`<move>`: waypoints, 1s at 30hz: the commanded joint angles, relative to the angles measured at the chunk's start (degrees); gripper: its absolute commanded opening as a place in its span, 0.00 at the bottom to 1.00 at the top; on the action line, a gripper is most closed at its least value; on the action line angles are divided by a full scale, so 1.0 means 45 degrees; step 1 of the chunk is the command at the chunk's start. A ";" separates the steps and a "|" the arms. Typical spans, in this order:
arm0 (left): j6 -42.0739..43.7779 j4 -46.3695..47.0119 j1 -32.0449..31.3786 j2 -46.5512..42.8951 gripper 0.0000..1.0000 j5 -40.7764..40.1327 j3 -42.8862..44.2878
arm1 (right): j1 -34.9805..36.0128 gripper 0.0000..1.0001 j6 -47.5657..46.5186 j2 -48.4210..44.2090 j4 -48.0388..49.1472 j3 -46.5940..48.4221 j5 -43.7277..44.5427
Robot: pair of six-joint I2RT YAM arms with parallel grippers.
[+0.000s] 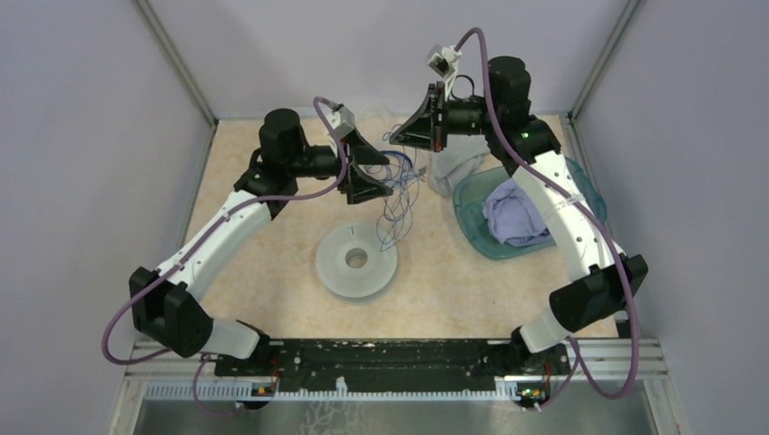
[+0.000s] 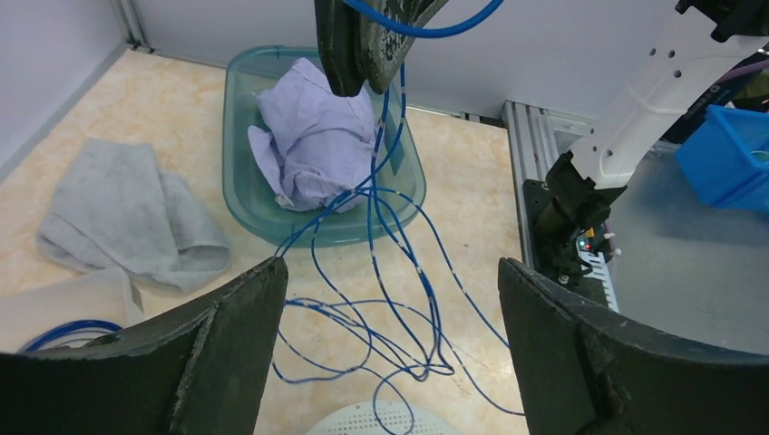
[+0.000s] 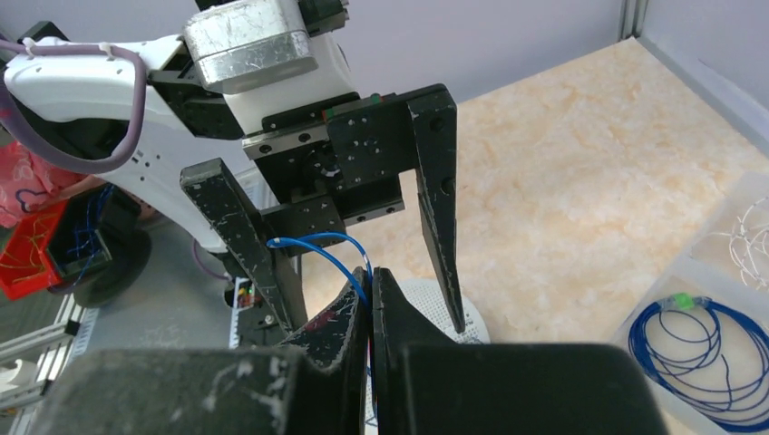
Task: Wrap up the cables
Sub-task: Adjust the cable at the center of the board.
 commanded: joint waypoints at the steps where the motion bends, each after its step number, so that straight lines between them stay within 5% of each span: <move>1: -0.2374 0.2399 -0.0013 0.0004 0.91 0.0426 -0.0727 | 0.0112 0.01 0.0371 -0.0561 0.1101 -0.0240 -0.0196; 13: -0.3784 0.3792 -0.0561 0.1371 0.77 -0.0242 -0.0004 | 0.0327 0.00 0.2188 -0.0602 0.2870 -0.1258 -0.0662; 16: -0.4368 0.4473 -0.0562 0.1562 0.64 -0.0025 -0.0135 | 0.0327 0.00 0.2576 -0.0711 0.3291 -0.1613 -0.0715; 24: -0.3657 0.3966 -0.0185 0.0964 0.02 0.0100 -0.0007 | 0.0187 0.02 0.1027 -0.1114 0.1287 -0.1686 0.1850; 27: -0.2817 0.2896 0.0136 0.0164 0.00 -0.0623 -0.0080 | -0.0424 0.20 0.0967 -0.1375 0.0819 -0.1666 0.3492; 29: -0.2408 0.2331 0.0311 -0.0476 0.00 -0.1316 -0.0075 | -0.1025 0.50 0.1044 -0.1564 0.0742 -0.1818 0.3993; 30: -0.2423 0.2139 0.0401 -0.0674 0.00 -0.1744 -0.0051 | -0.1285 0.57 0.0965 -0.1687 0.0781 -0.2011 0.4092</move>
